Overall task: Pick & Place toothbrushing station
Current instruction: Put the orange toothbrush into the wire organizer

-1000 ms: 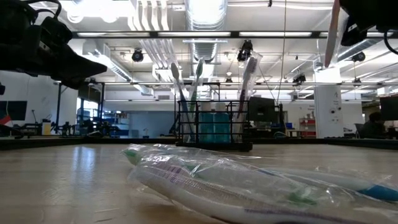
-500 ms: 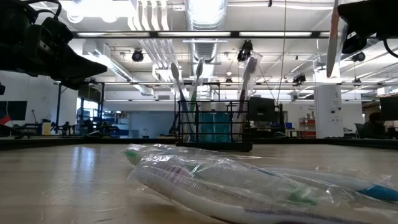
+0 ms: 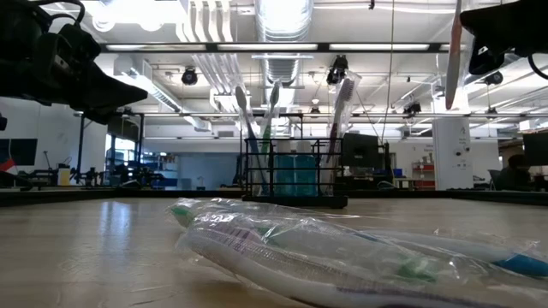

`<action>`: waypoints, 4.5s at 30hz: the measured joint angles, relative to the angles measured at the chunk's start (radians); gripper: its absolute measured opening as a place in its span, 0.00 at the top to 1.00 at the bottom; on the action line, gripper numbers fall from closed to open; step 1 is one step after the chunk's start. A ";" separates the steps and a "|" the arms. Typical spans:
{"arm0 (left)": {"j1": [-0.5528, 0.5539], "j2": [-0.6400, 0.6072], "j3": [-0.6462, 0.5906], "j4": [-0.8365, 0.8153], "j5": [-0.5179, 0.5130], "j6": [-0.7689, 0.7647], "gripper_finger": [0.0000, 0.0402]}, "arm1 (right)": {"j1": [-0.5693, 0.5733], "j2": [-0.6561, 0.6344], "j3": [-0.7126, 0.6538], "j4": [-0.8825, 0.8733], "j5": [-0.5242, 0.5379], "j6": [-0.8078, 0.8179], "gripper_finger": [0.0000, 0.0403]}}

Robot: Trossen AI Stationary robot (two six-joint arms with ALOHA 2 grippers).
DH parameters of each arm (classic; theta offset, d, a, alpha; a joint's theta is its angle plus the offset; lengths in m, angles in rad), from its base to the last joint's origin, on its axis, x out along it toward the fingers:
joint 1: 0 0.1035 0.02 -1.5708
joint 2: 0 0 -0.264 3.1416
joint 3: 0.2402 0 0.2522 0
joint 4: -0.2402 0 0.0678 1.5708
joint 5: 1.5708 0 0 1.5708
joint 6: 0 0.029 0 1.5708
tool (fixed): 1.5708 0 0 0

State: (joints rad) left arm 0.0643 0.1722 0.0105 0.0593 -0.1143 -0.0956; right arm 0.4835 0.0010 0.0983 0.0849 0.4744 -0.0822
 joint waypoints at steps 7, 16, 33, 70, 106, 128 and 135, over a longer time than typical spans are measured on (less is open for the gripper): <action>0.000 0.000 0.000 0.000 0.000 -0.012 0.99 | 0.000 0.003 -0.002 0.046 0.034 -0.014 0.98; 0.000 0.000 0.000 0.000 0.000 -0.017 0.99 | 0.000 0.277 0.158 0.238 0.127 -0.164 0.98; 0.000 0.000 0.000 -0.001 0.004 -0.026 0.99 | -0.054 0.981 0.565 0.355 -0.160 -0.138 0.98; 0.000 0.000 -0.003 -0.012 0.009 -0.033 0.99 | -0.446 1.392 0.295 1.009 -0.236 -0.106 0.98; 0.000 0.002 -0.005 -0.035 0.010 -0.036 0.99 | -0.493 1.437 0.287 1.056 -0.107 -0.291 0.98; 0.000 0.008 -0.005 -0.036 0.011 -0.036 0.99 | -0.492 1.741 0.210 1.471 -0.065 -0.251 0.98; 0.000 0.008 -0.005 -0.037 0.011 -0.033 0.99 | -0.488 1.791 0.198 1.481 -0.061 -0.194 0.98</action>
State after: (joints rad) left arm 0.0642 0.1802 0.0059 0.0227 -0.1032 -0.1284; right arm -0.0041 1.7917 0.2961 1.5656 0.4138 -0.2764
